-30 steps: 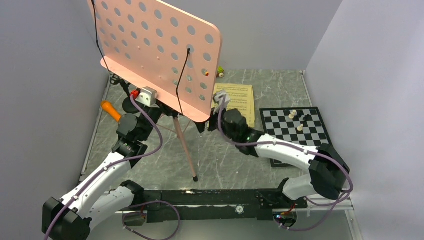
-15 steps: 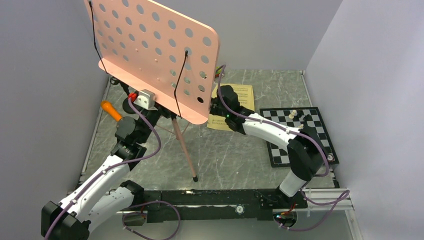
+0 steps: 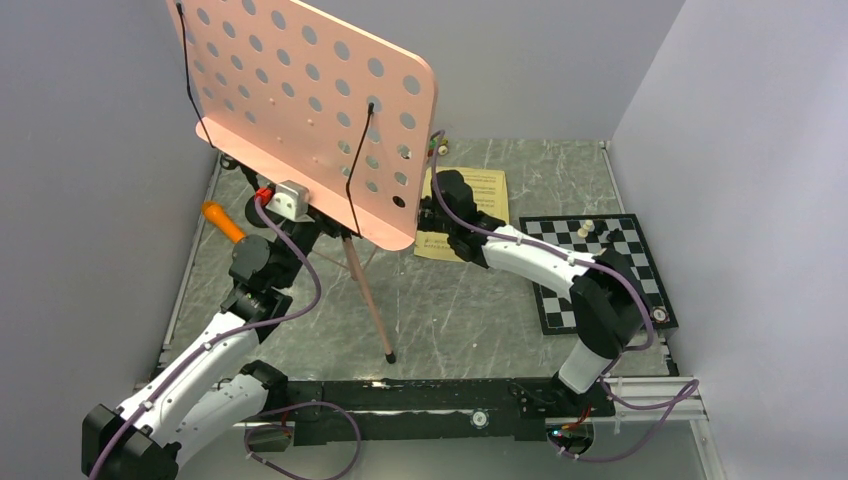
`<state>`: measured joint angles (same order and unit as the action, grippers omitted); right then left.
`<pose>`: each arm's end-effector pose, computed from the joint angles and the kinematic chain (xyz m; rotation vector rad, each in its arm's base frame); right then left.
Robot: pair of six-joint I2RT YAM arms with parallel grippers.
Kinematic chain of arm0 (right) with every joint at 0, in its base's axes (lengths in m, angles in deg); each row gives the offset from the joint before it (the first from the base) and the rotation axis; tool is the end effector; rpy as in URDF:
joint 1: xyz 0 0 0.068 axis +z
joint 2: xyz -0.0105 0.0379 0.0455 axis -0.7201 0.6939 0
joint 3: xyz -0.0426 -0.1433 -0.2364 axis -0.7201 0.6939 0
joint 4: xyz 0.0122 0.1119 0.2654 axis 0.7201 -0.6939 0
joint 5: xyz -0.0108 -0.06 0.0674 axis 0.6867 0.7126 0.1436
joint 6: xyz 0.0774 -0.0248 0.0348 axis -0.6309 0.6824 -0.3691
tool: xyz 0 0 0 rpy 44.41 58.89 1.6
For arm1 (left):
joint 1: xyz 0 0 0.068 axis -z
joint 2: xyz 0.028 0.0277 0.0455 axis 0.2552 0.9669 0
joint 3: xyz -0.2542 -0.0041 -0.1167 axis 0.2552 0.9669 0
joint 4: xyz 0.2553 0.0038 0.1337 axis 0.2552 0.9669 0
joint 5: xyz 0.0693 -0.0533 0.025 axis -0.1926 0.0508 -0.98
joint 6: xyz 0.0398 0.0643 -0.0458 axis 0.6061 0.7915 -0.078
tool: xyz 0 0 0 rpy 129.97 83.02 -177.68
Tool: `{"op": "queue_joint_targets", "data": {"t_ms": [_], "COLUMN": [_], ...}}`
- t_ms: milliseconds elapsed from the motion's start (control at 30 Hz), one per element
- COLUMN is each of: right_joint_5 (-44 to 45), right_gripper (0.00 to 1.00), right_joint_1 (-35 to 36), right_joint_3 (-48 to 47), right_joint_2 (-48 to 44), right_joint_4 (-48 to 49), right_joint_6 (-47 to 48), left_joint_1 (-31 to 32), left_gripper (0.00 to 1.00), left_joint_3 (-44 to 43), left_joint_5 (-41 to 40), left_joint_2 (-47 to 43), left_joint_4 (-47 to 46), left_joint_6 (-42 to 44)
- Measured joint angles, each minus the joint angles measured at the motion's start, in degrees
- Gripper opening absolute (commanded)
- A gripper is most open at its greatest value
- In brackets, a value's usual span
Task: Pack up the instrument practice props
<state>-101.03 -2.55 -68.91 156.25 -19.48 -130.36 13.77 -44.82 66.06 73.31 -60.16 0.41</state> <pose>0.2998 0.3436 0.2859 -0.3142 2.0188 1.6694 0.2299 -0.1236 0.3673 0.2405 1.2099 -0.4986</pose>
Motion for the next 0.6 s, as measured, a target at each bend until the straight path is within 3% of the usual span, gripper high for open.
{"op": "queue_joint_targets", "data": {"t_ms": [133, 233, 300, 400, 600], "right_joint_5": [1.0, 6.6, 10.1, 12.2, 16.8], "right_gripper": [0.04, 0.44, 0.58, 0.67, 0.70], "right_joint_1": [0.3, 2.3, 3.1, 2.5, 1.6], "right_joint_3": [0.4, 2.1, 2.4, 2.6, 7.9], "right_joint_2": [-0.5, -2.6, -3.4, -4.0, -9.9], "right_joint_4": [0.4, 0.9, -0.2, -2.3, -3.6], "right_joint_6": [5.7, 14.5, 18.4, 21.3, 23.2], "left_joint_1": [0.0, 0.0, 0.0, 0.1, 0.6], "left_gripper": [0.00, 0.00, 0.00, 0.00, 0.00], "left_joint_3": [0.3, 0.6, 1.0, 1.6, 3.9], "left_joint_5": [-0.2, -0.3, -0.3, -0.6, -2.9], "left_joint_2": [0.0, 0.0, 0.1, 0.2, 0.7], "left_joint_4": [-0.3, -0.9, -1.4, -2.4, -7.3], "left_joint_6": [-0.3, -0.4, -0.5, -0.8, -2.1]}}
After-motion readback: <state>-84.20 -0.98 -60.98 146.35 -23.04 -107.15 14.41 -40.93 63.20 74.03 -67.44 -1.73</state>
